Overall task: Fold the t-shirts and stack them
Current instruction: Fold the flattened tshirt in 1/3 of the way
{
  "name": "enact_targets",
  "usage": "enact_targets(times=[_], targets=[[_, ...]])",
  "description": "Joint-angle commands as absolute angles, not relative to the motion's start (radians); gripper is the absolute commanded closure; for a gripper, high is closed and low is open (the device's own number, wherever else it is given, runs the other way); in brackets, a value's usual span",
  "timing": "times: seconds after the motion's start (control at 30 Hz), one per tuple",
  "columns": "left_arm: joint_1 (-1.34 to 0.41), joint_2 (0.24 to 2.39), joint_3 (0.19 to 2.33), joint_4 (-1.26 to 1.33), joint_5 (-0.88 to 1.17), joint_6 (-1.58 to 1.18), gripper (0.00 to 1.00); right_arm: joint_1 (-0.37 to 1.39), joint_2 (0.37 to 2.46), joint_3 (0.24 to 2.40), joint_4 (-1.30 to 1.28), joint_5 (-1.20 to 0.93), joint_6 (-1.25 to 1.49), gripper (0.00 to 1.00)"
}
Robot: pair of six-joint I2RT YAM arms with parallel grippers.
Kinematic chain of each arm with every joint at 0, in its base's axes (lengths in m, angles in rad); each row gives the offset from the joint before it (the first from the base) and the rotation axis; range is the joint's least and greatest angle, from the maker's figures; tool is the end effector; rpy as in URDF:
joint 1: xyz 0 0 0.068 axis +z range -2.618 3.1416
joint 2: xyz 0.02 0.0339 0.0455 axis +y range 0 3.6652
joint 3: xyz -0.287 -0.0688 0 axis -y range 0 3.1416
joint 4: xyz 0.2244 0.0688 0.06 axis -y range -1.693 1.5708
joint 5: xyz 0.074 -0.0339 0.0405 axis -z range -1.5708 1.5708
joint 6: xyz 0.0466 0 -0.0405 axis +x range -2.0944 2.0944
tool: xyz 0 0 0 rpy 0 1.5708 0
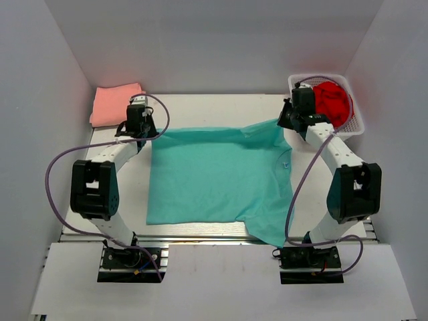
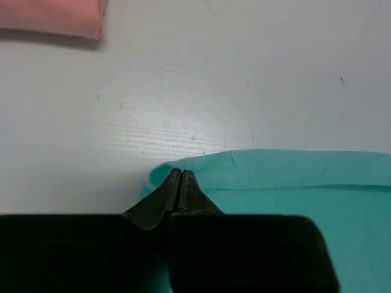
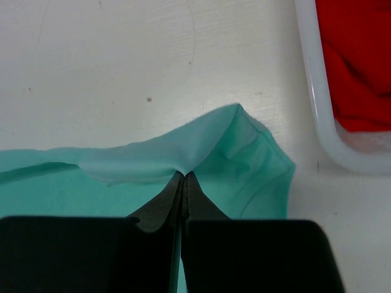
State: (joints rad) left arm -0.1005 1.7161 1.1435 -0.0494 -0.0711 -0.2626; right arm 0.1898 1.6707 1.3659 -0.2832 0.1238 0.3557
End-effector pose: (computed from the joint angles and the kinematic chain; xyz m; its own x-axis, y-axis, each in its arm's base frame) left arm 0.3790 -0.0349 0.2561 -0.5709 -0.2027 -0.7956 -0.1093 0.9792 -0.1710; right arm 0.3750 0.0662 0.3223 -0.5407 0.2480 -0.8038 0.1088 0.9681 0.2256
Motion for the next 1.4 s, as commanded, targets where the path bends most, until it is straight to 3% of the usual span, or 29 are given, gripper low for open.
enact_targets(times=[0.0,0.27,0.83,0.97,1.03,1.07,1.13,1.17,1.27,1.3,1.37], targets=[[-0.109,1.596,1.076,-0.089,-0.092,-0.281,1.00,0.186,1.622,1.298,-0.363,0.106,0.411,1.00],[-0.109,1.434,0.884,-0.075,-0.038,-0.325,1.00,0.189,1.462,1.114,-0.403,0.074,0.459,1.00],[-0.118,1.367,0.669,-0.127,0.005,-0.417,1.00,0.187,1.284,0.773,-0.379,0.064,0.667,1.00],[-0.118,1.378,0.660,-0.189,-0.041,-0.428,1.00,0.192,1.275,0.641,-0.298,0.080,0.698,0.83],[-0.118,1.399,0.660,-0.207,-0.063,-0.428,0.83,0.187,1.298,0.634,-0.285,0.103,0.686,0.76],[-0.118,1.399,0.675,-0.228,-0.077,-0.439,0.60,0.189,1.302,0.653,-0.285,0.130,0.675,0.74],[-0.118,1.410,0.712,-0.259,-0.130,-0.448,0.44,0.193,1.330,0.702,-0.308,0.150,0.623,0.73],[-0.118,1.410,0.728,-0.294,-0.147,-0.466,0.24,0.192,1.336,0.762,-0.313,0.178,0.594,0.71],[-0.118,1.410,0.820,-0.363,-0.216,-0.489,0.09,0.196,1.351,0.810,-0.322,0.183,0.535,0.68],[-0.118,1.401,0.843,-0.395,-0.231,-0.498,0.03,0.196,1.351,0.845,-0.299,0.180,0.526,0.64],[-0.118,1.401,0.902,-0.405,-0.242,-0.499,0.01,0.198,1.341,0.874,-0.282,0.166,0.488,0.52]])
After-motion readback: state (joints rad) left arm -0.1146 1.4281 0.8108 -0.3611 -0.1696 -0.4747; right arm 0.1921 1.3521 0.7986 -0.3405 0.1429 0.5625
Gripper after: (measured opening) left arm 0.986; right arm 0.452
